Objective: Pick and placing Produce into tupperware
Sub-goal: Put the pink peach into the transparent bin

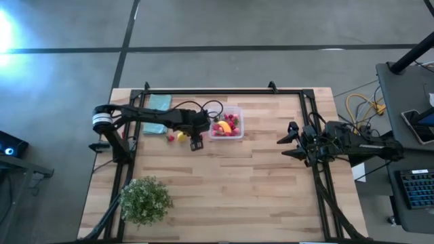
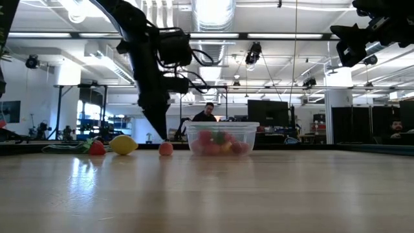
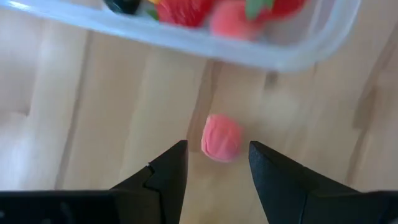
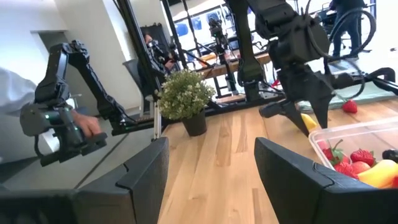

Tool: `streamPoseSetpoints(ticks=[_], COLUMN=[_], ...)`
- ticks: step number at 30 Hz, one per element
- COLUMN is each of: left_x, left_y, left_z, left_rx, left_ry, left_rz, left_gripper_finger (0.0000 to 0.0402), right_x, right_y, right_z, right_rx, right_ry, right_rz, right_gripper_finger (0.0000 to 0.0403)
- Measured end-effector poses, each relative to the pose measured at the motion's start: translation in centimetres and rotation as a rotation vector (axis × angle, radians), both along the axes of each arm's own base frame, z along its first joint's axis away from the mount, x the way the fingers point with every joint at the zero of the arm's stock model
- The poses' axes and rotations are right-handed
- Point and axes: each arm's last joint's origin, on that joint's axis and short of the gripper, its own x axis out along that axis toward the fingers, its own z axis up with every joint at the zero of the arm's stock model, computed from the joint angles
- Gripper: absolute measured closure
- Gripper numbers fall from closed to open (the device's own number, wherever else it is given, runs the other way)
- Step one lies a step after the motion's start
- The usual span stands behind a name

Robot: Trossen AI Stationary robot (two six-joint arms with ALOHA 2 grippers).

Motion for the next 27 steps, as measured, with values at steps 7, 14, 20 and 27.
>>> streamPoseSetpoints(ticks=[7,14,20,27], left_x=[0.3,0.5,0.2,-0.5], left_y=[0.3,0.6,0.4,-0.3], left_z=[2.4,4.3,3.5,2.6], left_rx=[0.077,0.166,0.121,0.106], left_ry=[-0.148,-0.284,-0.25,-0.232], left_rz=[0.159,0.2,0.17,0.156], left_gripper_finger=[0.0243,0.0176,0.0115,0.011], right_x=[0.0,0.0,0.0,0.0], right_y=[0.0,0.0,0.0,0.0], right_z=[0.0,0.0,0.0,0.0], right_rx=[0.0,0.0,0.0,0.0], right_ry=[0.0,0.0,-0.001,0.0], right_rz=[0.0,0.0,0.0,0.0], right_gripper_finger=[0.0174,0.0174,0.0174,0.0174])
